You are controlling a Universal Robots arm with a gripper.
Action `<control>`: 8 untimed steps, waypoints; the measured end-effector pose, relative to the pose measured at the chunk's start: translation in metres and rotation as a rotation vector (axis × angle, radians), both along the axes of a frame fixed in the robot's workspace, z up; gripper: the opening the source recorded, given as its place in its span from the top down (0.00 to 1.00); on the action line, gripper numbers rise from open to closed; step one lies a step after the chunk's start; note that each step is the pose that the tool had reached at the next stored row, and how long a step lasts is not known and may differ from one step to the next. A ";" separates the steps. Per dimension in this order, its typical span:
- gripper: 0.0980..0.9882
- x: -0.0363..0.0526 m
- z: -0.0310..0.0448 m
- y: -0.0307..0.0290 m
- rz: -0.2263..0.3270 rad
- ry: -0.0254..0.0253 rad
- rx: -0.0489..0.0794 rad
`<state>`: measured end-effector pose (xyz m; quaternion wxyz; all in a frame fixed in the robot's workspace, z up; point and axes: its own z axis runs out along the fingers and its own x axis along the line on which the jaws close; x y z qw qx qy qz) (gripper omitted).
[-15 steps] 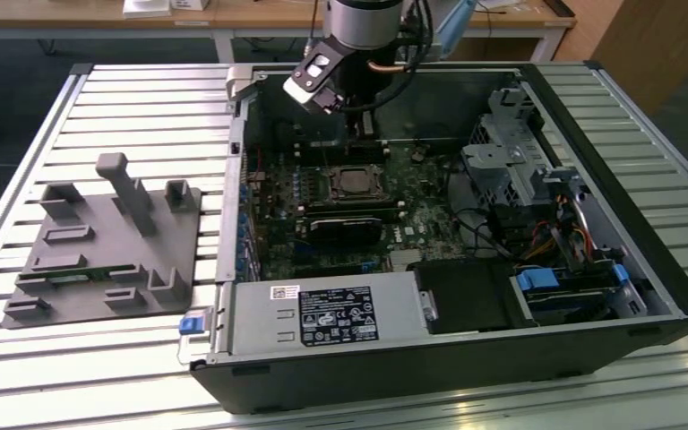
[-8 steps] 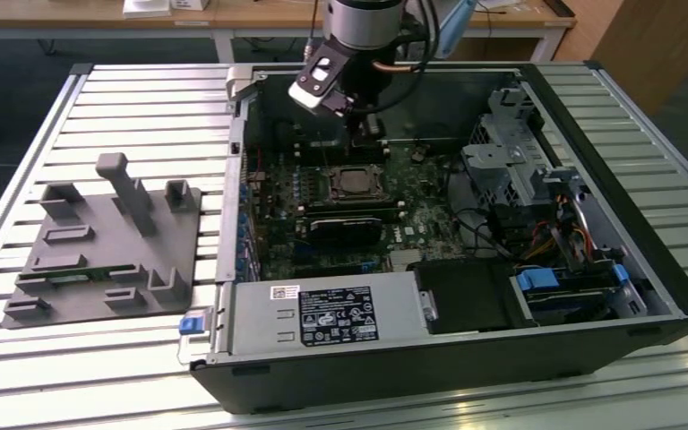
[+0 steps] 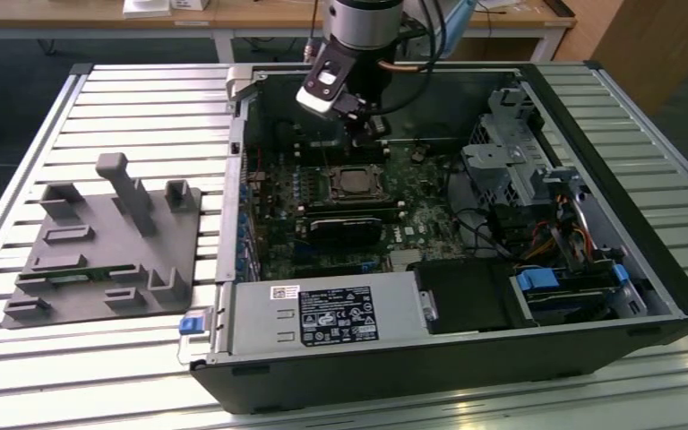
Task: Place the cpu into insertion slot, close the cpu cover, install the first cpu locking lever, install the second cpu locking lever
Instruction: 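Install the first cpu locking lever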
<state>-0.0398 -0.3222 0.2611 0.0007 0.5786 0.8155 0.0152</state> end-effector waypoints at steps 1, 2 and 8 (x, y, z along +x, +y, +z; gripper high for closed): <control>0.99 0.0000 0.0000 0.0000 0.018 0.0000 0.000; 0.99 0.0000 -0.0001 0.0000 0.036 0.0000 0.000; 0.99 0.0000 -0.0005 0.0000 0.145 0.0000 0.000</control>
